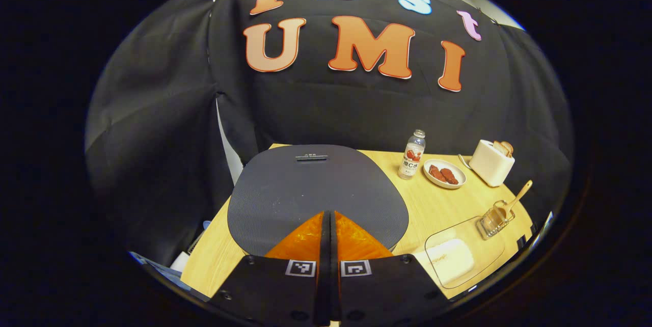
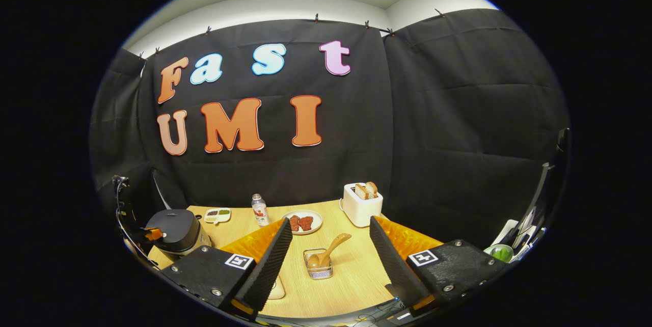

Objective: Close the left gripper, press the button to open the rice cooker; take a wooden spoon from the chopstick holder with the right hand, scoop a spoonful of rice and pour it into the rice cooker, then put the wooden spoon back into the chopstick holder.

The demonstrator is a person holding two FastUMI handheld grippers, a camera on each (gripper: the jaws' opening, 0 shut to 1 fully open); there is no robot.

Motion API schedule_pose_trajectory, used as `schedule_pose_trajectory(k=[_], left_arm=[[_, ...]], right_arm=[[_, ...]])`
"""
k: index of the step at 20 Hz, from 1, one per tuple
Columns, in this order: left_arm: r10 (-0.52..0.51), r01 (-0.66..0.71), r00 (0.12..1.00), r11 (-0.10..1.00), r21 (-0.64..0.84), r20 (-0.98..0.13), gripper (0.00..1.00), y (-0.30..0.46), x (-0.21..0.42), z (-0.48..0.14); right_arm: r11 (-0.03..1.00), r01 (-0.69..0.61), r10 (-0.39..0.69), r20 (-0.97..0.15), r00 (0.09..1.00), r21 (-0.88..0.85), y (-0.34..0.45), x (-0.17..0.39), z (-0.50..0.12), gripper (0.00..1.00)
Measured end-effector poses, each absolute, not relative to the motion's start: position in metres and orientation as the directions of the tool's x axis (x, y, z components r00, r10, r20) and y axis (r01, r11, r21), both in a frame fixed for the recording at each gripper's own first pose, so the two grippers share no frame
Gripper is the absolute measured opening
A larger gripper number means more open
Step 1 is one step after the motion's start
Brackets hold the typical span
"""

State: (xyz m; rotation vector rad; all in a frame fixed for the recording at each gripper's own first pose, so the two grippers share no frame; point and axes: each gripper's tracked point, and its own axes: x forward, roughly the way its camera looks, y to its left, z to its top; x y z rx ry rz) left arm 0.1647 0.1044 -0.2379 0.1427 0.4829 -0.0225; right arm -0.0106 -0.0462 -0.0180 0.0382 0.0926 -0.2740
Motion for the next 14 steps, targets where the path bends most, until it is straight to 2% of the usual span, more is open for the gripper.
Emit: schedule_pose_trajectory(k=[1,4,7,8,9,14], left_arm=[[0.012,0.05,0.887,0.991,0.124,-0.461,0.05,0.105,0.167,-0.238],[0.005,0.033,0.882,0.997,0.072,-0.47,0.05,0.105,0.167,-0.235],[0.029,0.056,0.89,0.984,0.171,-0.456,0.05,0.105,0.165,-0.241],[0.053,0.048,0.875,0.98,0.195,-0.482,0.05,0.106,0.156,-0.243],[0.063,0.025,0.886,0.983,0.182,-0.459,0.05,0.107,0.157,-0.237],[0.033,0.038,0.881,0.989,0.14,-0.472,0.04,0.105,0.156,-0.224]], right_arm=[[0.963,0.269,-0.266,-0.097,0.959,0.025,-0.045,-0.011,-0.019,0.95],[0.967,0.253,-0.25,-0.11,0.962,0.017,-0.041,-0.011,-0.023,0.95],[0.967,0.254,-0.252,-0.107,0.962,0.004,-0.044,-0.012,-0.023,0.95],[0.969,0.248,-0.245,-0.105,0.964,0.014,-0.041,-0.013,-0.021,1.0],[0.97,0.243,-0.239,-0.102,0.966,0.025,-0.04,-0.015,-0.02,0.95],[0.972,0.233,-0.23,-0.086,0.969,0.026,-0.042,-0.02,-0.022,0.95]])
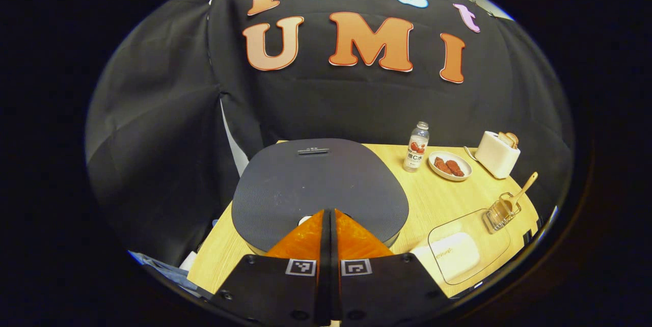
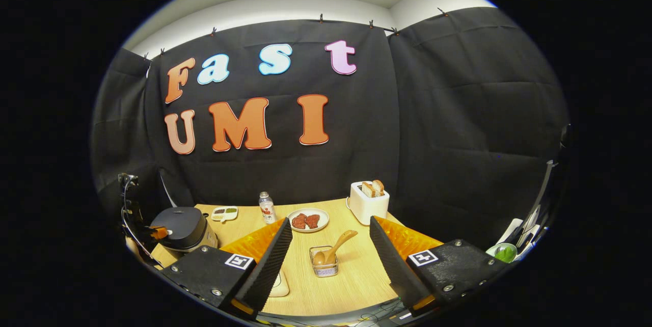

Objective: Close the left gripper, press the button to open the rice cooker; take a wooden spoon from the chopstick holder with the right hand, scoop a spoonful of rice and pour it into the rice cooker, then put the wooden spoon back into the chopstick holder.

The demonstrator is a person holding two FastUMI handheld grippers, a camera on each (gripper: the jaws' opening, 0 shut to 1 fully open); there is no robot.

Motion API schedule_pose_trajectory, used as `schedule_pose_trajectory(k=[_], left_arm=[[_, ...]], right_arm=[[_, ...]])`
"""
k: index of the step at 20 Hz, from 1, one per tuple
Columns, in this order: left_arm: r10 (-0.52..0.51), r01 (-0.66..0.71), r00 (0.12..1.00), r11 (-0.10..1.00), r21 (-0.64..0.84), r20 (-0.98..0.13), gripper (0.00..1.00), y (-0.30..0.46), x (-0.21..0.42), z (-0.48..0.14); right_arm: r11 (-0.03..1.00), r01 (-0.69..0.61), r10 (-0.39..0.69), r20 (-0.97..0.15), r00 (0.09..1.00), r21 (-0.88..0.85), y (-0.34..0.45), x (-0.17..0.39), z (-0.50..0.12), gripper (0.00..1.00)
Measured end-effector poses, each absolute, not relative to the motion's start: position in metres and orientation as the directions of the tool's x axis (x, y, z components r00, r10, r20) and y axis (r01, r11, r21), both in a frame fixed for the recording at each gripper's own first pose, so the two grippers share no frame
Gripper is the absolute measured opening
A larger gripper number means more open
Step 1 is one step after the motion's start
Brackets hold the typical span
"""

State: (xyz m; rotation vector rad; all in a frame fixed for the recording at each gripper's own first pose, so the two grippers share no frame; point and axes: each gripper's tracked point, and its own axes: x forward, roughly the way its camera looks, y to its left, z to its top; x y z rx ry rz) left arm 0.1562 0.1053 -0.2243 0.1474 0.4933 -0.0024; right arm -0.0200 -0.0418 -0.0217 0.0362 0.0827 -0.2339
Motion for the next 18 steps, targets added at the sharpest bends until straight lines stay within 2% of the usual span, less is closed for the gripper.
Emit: schedule_pose_trajectory(k=[5,8,9,10,11,12,13,15,18], left_arm=[[0.035,-0.002,0.959,0.993,0.114,-0.282,0.04,0.099,0.148,-0.117],[0.023,-0.005,0.975,0.997,0.081,-0.222,0.04,0.093,0.13,-0.08],[0.027,-0.012,0.979,0.997,0.078,-0.201,0.0,0.092,0.124,-0.067],[0.029,-0.016,0.984,0.997,0.076,-0.175,0.07,0.091,0.118,-0.055],[0.032,-0.021,0.987,0.997,0.074,-0.155,0.04,0.091,0.11,-0.043],[0.038,-0.027,0.989,0.996,0.082,-0.142,0.04,0.091,0.106,-0.036],[0.045,-0.033,0.991,0.994,0.1,-0.126,0.04,0.091,0.103,-0.026],[0.065,-0.049,0.992,0.988,0.148,-0.107,0.07,0.093,0.094,-0.012],[0.079,-0.073,0.996,0.988,0.139,-0.042,0.05,0.089,0.081,0.015]], right_arm=[[0.973,0.228,-0.226,-0.067,0.972,0.037,-0.05,-0.02,-0.019,0.95],[0.975,0.219,-0.217,-0.059,0.974,0.045,-0.053,-0.014,-0.023,0.95],[0.975,0.215,-0.212,-0.056,0.976,0.047,-0.055,-0.012,-0.024,0.95],[0.975,0.217,-0.215,-0.057,0.975,0.046,-0.058,-0.008,-0.026,0.95],[0.973,0.225,-0.222,-0.056,0.973,0.047,-0.064,-0.004,-0.029,0.95],[0.973,0.226,-0.224,-0.045,0.973,0.052,-0.067,0.001,-0.028,1.0],[0.973,0.221,-0.219,-0.034,0.975,0.061,-0.068,0.006,-0.026,0.95],[0.975,0.206,-0.205,-0.022,0.979,0.084,-0.073,0.021,-0.03,0.95],[0.974,0.198,-0.194,-0.045,0.98,0.11,-0.082,0.045,-0.045,0.95]])
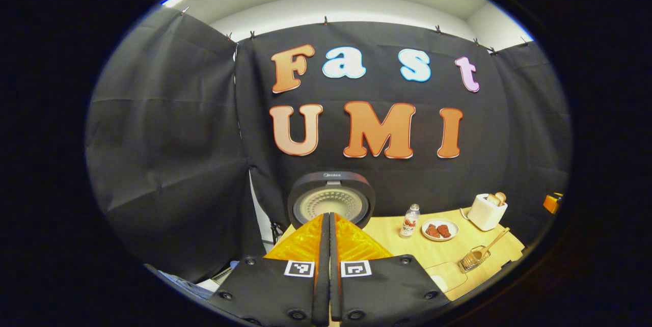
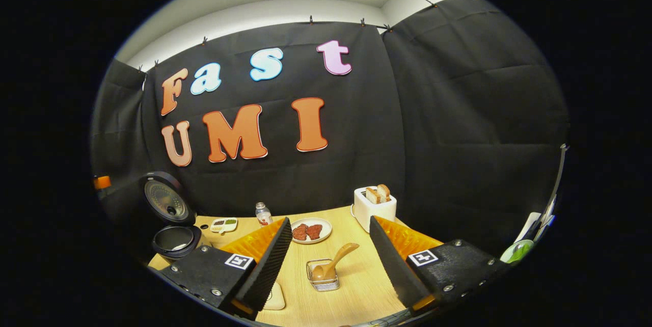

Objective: Close the left gripper, press the button to open the rice cooker; take a wooden spoon from the chopstick holder with the right hand, scoop a spoonful of rice and pour it into the rice cooker, then put the wooden spoon back into the chopstick holder.

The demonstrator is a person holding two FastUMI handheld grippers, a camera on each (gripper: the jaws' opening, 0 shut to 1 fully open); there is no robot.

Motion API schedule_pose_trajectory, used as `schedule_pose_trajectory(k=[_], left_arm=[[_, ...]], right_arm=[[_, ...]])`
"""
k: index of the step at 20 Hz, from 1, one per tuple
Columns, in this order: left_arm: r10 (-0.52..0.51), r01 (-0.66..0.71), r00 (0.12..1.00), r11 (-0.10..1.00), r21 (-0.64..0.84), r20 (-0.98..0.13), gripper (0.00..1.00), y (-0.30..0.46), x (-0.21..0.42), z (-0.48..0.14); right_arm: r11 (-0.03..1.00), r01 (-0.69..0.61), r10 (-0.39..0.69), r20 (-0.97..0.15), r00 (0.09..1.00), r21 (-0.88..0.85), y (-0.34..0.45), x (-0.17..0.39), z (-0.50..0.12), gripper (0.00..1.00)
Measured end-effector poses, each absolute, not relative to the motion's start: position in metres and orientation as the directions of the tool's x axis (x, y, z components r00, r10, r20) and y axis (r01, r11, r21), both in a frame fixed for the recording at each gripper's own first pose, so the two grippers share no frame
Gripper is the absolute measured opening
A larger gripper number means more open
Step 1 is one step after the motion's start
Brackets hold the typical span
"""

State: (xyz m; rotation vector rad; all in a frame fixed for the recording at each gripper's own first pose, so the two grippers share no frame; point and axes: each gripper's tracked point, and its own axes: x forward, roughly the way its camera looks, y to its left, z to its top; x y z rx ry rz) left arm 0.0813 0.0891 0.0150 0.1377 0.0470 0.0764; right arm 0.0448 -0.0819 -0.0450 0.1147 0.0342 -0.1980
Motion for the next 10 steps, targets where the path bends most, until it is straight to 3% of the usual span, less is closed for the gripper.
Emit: schedule_pose_trajectory(k=[3,4,5,6,10], left_arm=[[0.092,-0.092,0.996,0.991,0.101,0.009,0.19,0.084,0.074,0.029],[0.093,-0.094,0.996,0.991,0.091,0.012,0.18,0.085,0.073,0.03],[0.08,-0.081,0.997,0.993,0.082,0.014,0.26,0.081,0.072,0.032],[0.083,-0.084,0.996,0.993,0.088,0.021,0.33,0.083,0.071,0.031],[0.117,-0.117,0.993,0.988,0.106,0.0,0.63,0.095,0.07,0.017]], right_arm=[[0.971,0.201,-0.197,-0.048,0.979,0.126,-0.098,0.076,-0.065,0.95],[0.969,0.202,-0.194,-0.069,0.979,0.14,-0.102,0.088,-0.077,0.95],[0.967,0.199,-0.186,-0.092,0.978,0.158,-0.105,0.098,-0.089,1.0],[0.965,0.194,-0.179,-0.097,0.979,0.175,-0.107,0.107,-0.096,0.95],[0.948,0.205,-0.172,-0.15,0.974,0.244,-0.122,0.144,-0.13,0.95]])
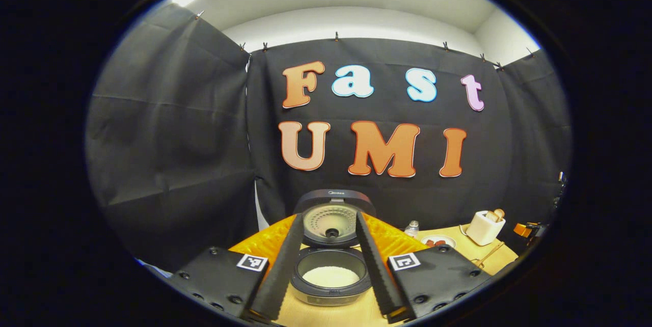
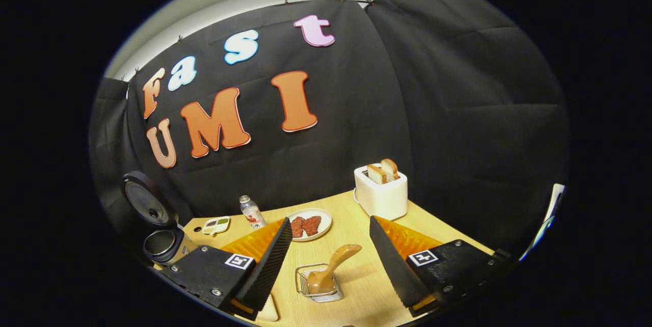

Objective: Close the left gripper, press the button to open the rice cooker; take a wooden spoon from the chopstick holder with the right hand, scoop a spoonful of rice and pour it into the rice cooker, then put the wooden spoon back into the chopstick holder.

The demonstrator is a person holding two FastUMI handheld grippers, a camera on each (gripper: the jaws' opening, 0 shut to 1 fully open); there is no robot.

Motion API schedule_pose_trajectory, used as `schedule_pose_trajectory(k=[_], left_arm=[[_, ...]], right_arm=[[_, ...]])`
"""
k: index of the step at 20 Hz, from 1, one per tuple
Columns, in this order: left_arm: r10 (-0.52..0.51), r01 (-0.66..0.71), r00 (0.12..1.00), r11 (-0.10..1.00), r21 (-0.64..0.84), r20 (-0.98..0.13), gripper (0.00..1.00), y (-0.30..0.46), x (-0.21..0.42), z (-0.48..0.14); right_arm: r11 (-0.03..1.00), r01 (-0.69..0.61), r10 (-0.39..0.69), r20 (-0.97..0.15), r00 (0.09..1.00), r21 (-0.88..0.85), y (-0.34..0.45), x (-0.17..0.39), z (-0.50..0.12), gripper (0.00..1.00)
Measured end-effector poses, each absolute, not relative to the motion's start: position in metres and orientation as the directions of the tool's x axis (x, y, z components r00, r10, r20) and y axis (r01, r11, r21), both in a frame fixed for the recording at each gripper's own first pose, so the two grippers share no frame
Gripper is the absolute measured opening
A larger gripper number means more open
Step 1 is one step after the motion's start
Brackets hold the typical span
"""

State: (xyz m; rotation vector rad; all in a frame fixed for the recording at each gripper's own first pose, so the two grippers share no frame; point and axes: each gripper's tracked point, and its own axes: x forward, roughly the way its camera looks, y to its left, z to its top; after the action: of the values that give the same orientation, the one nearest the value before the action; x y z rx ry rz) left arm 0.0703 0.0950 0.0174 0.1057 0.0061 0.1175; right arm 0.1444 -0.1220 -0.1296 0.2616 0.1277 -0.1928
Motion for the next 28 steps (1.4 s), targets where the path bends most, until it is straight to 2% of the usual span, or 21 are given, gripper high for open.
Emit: schedule_pose_trajectory(k=[3,10,13,15,16,17,18,19,20,21,22,24,28], left_arm=[[0.169,-0.165,0.985,0.979,0.118,-0.024,0.86,0.107,0.068,0.008],[0.226,-0.234,0.971,0.964,0.123,0.076,1.0,0.117,0.06,0.037],[0.226,-0.232,0.972,0.967,0.108,0.073,1.0,0.118,0.063,0.033],[0.234,-0.239,0.971,0.966,0.101,0.059,1.0,0.119,0.066,0.026],[0.236,-0.241,0.97,0.965,0.1,0.054,1.0,0.119,0.067,0.023],[0.239,-0.243,0.97,0.965,0.098,0.049,1.0,0.119,0.069,0.02],[0.239,-0.243,0.97,0.965,0.097,0.047,1.0,0.119,0.069,0.019],[0.24,-0.243,0.97,0.965,0.096,0.045,1.0,0.118,0.07,0.018],[0.236,-0.239,0.971,0.966,0.096,0.044,1.0,0.117,0.071,0.018],[0.231,-0.234,0.972,0.967,0.096,0.045,1.0,0.116,0.073,0.018],[0.229,-0.232,0.972,0.968,0.097,0.045,1.0,0.117,0.073,0.019],[0.23,-0.233,0.972,0.968,0.092,0.041,0.99,0.12,0.072,0.02],[0.211,-0.212,0.977,0.973,0.087,0.019,0.97,0.131,0.076,0.022]], right_arm=[[0.935,0.242,-0.191,-0.206,0.96,0.259,-0.134,0.165,-0.164,0.95],[0.895,0.276,-0.161,-0.323,0.933,0.351,-0.131,0.189,-0.224,0.95],[0.883,0.271,-0.129,-0.357,0.925,0.384,-0.124,0.192,-0.236,0.94],[0.873,0.271,-0.112,-0.373,0.921,0.406,-0.12,0.193,-0.239,0.83],[0.87,0.263,-0.099,-0.376,0.921,0.417,-0.118,0.193,-0.241,0.67],[0.865,0.256,-0.089,-0.372,0.924,0.431,-0.115,0.195,-0.239,0.68],[0.86,0.242,-0.07,-0.365,0.928,0.45,-0.11,0.199,-0.237,0.51],[0.856,0.229,-0.052,-0.363,0.93,0.463,-0.106,0.198,-0.236,0.5],[0.848,0.208,-0.024,-0.357,0.934,0.488,-0.1,0.199,-0.233,0.37],[0.836,0.192,-0.003,-0.347,0.938,0.514,-0.095,0.198,-0.228,0.34],[0.833,0.192,-0.001,-0.346,0.938,0.519,-0.092,0.199,-0.226,0.27],[0.848,0.172,0.008,-0.335,0.942,0.502,-0.084,0.202,-0.227,0.17],[0.89,0.142,-0.02,-0.274,0.961,0.434,-0.07,0.202,-0.191,0.12]])
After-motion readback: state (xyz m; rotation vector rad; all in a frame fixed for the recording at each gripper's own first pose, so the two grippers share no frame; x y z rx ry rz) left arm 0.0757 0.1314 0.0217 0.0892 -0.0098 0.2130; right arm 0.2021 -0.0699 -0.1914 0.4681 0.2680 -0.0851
